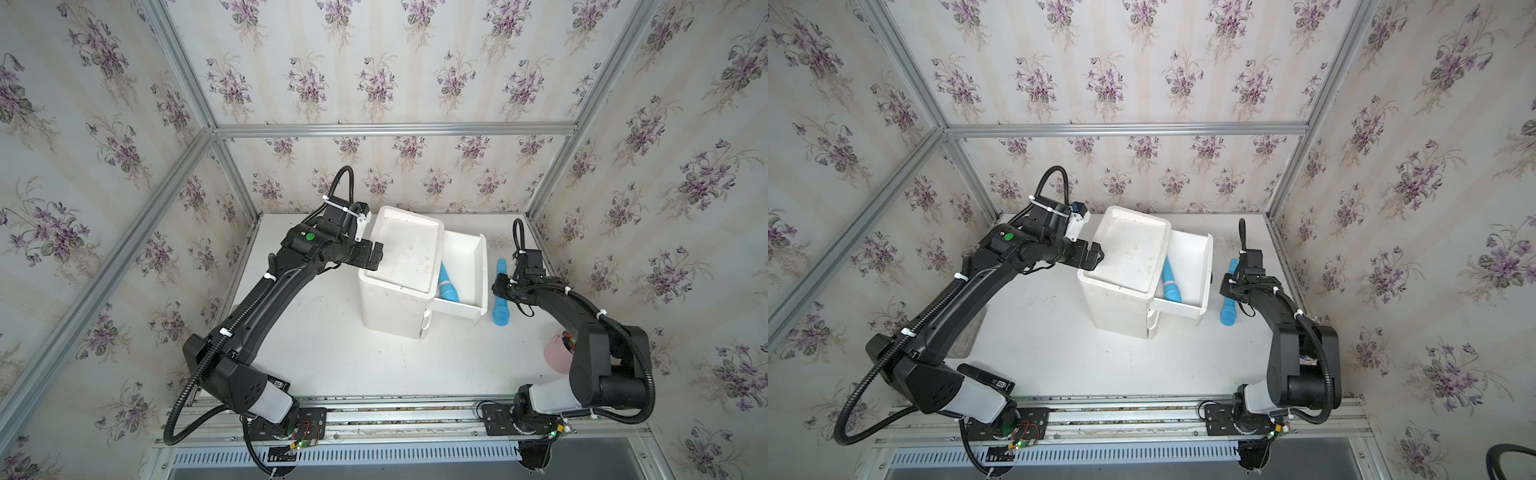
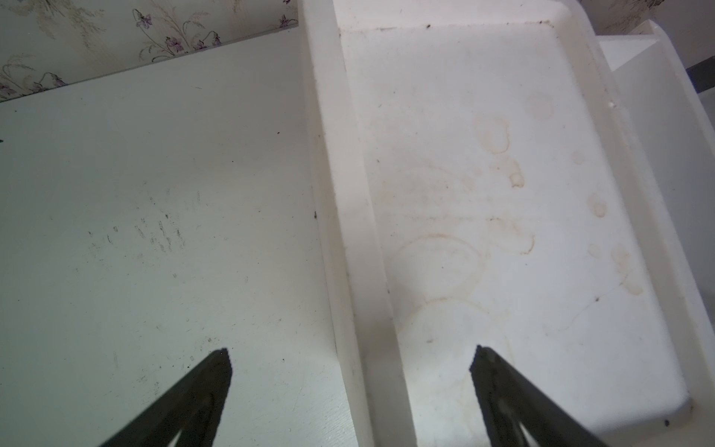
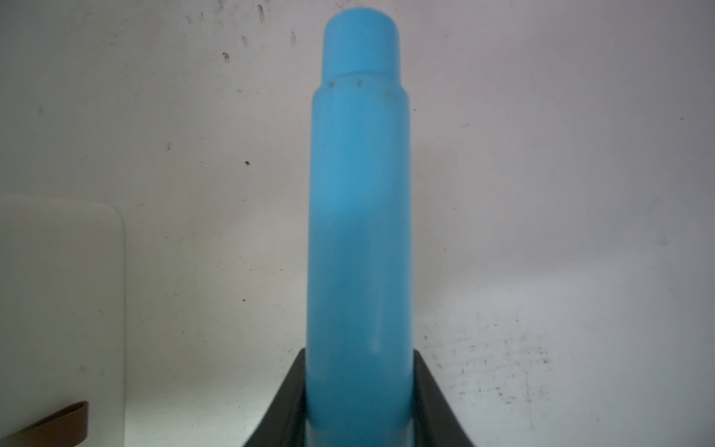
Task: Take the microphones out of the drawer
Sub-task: Place the microphone at the center of the board.
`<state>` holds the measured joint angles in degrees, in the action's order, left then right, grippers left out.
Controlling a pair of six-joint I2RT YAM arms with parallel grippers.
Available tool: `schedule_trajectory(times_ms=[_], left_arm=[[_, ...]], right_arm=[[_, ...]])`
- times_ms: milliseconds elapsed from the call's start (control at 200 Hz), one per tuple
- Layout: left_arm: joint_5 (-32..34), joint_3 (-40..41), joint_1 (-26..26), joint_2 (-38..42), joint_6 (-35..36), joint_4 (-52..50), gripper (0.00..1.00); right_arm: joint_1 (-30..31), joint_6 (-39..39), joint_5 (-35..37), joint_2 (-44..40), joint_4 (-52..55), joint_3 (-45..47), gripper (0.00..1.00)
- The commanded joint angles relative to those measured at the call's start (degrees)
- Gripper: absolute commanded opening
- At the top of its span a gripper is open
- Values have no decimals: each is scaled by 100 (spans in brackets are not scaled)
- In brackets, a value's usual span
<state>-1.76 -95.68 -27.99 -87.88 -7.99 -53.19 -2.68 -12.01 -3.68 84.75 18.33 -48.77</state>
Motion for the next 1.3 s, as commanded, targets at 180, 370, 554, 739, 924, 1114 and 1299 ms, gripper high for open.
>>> schedule_trajectory(times_ms=[180,370,554,739,924,1114,1299], left_arm=[[-131,42,4,9,25,156,99],[-208,-3,4,-44,16,160,99],[-263,-34,3,-68,60,178,99],[-299,8,-5,-75,123,169,99],[-321,-8,8,-45,283,38,99],[-808,-91,4,-135,267,38,99],[-1014,-57,4,-213,234,41,99]], right_arm=[[-55,-47,138,403,-794,154,0],[-62,-30,192,800,-774,77,0],[-71,22,306,878,-773,129,0],[-66,32,343,905,-952,227,0],[-66,-12,238,1018,-1104,348,1],[-67,30,264,1054,-1149,421,12],[-66,50,170,1220,-1096,318,25]])
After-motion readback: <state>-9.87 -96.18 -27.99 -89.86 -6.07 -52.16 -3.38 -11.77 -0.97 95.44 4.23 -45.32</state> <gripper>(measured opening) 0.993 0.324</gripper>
